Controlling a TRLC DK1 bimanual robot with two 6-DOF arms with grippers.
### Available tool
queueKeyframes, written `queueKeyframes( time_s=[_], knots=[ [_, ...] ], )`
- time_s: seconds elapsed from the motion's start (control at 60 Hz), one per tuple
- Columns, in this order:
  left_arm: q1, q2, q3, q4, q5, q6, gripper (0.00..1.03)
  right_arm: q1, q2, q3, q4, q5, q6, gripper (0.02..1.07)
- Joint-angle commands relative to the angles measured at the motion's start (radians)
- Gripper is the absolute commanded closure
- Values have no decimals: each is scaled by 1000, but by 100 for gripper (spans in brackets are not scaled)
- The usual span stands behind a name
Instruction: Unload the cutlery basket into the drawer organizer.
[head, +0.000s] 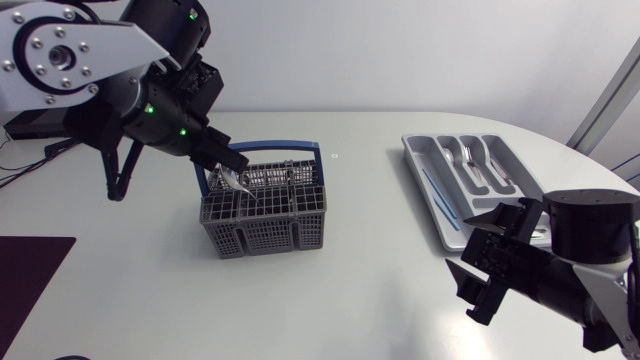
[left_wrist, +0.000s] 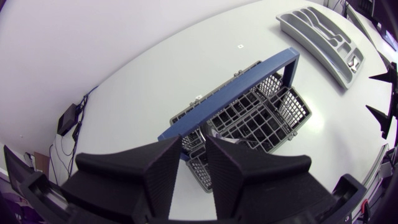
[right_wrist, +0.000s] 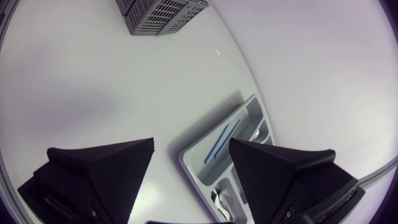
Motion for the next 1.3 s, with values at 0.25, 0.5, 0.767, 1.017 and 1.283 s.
queueKeyframes(
  time_s=[0.25,0.5,0.767,1.017,1.283],
  knots=[
    [6,43,-7,-7,27,-34,75,2,-16,-20,-11,2,-19,20],
    [19,97,-16,-3,38,-43,75,-3,-20,-20,-12,2,-26,20],
    [38,133,-18,25,38,-48,89,-1,-17,-24,-11,-2,-28,20],
    [16,147,-33,71,40,-45,100,-3,-17,-26,-12,-1,-34,20],
    [-28,83,-61,106,40,-25,100,-3,-14,-24,-11,-1,-35,20]
  ],
)
